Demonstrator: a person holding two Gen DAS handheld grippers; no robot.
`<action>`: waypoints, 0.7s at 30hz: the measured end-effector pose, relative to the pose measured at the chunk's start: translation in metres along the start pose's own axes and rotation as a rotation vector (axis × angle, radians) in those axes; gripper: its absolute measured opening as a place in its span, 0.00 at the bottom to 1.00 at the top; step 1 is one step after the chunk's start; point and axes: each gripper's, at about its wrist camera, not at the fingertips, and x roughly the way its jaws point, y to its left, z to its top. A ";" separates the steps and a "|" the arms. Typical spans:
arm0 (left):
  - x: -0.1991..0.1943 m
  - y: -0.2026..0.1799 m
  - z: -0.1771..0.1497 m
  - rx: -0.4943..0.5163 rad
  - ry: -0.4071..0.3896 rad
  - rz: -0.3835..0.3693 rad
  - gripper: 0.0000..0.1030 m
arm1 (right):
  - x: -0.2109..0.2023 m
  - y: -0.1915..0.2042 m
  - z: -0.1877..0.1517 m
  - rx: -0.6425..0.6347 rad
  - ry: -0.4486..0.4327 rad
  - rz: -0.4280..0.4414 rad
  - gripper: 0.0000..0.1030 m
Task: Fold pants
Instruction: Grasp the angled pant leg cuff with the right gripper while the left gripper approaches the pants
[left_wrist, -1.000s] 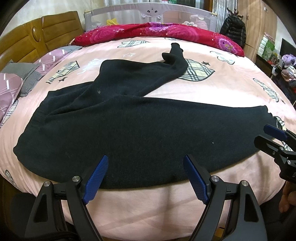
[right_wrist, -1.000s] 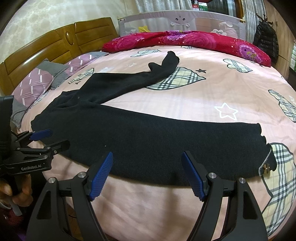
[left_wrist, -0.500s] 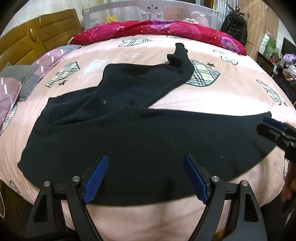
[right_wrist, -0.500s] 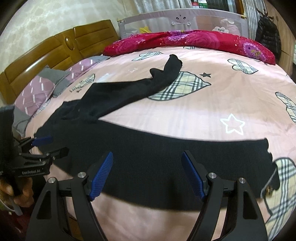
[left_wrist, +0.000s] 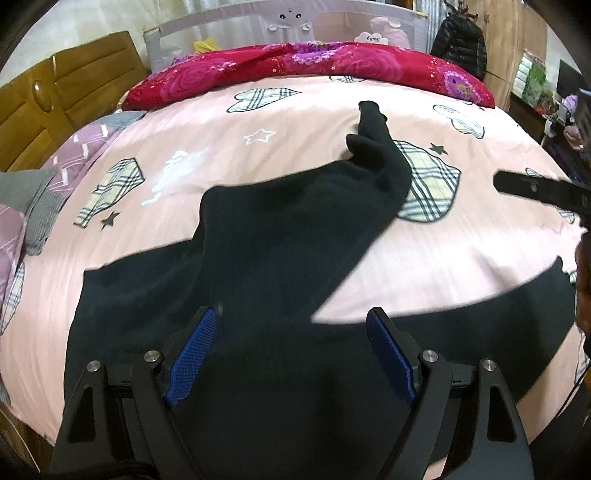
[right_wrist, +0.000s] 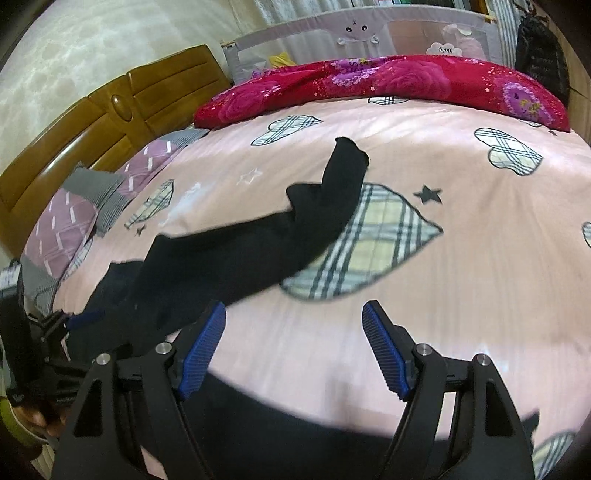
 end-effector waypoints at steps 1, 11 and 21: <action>0.005 0.002 0.006 0.000 0.006 -0.004 0.81 | 0.005 -0.002 0.008 0.005 0.004 0.000 0.75; 0.061 0.016 0.080 0.039 0.053 -0.022 0.81 | 0.084 -0.032 0.110 0.019 0.124 0.012 0.75; 0.136 0.029 0.131 0.087 0.170 -0.052 0.81 | 0.171 -0.050 0.206 -0.052 0.232 -0.059 0.75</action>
